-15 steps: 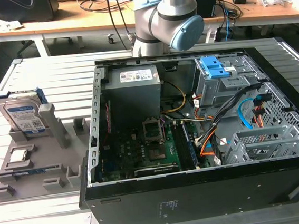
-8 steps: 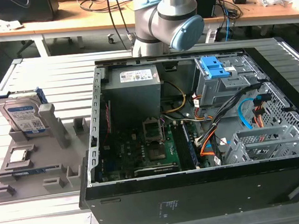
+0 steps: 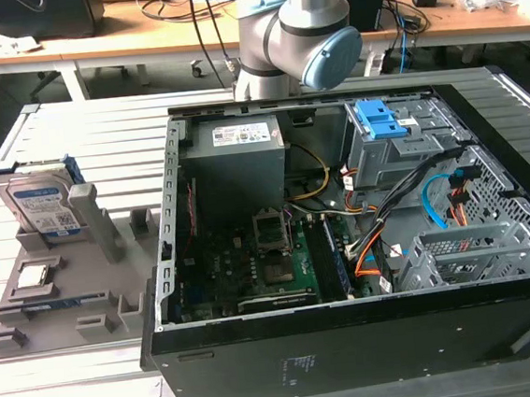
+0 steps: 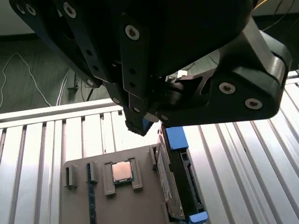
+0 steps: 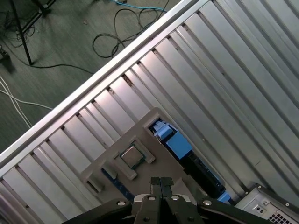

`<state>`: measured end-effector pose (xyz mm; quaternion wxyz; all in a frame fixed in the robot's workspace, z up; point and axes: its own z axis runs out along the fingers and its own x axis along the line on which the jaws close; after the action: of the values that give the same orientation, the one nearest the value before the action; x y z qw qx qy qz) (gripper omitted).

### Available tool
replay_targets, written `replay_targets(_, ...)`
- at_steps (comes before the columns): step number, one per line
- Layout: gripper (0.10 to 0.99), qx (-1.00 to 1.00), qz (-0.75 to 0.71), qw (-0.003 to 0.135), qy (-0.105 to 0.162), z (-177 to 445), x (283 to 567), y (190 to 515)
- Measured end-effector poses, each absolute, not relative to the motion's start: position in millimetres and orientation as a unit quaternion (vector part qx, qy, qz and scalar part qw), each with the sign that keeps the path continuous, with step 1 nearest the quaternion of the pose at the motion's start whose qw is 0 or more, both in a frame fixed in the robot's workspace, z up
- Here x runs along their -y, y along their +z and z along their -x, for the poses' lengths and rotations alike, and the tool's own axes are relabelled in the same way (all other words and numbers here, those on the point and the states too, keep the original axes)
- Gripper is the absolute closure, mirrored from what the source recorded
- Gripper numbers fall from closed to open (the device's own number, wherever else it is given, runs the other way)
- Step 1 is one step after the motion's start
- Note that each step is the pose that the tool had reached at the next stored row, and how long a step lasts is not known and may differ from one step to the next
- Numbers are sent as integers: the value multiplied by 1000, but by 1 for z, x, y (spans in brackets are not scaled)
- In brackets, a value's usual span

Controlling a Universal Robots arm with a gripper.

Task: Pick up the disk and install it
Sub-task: 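Pick up the disk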

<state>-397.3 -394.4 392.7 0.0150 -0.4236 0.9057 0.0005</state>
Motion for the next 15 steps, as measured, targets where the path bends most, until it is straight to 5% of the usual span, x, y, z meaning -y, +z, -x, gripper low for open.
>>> replay_targets(15, 984, -873, 488, 15, 2, 397, 394, 393)
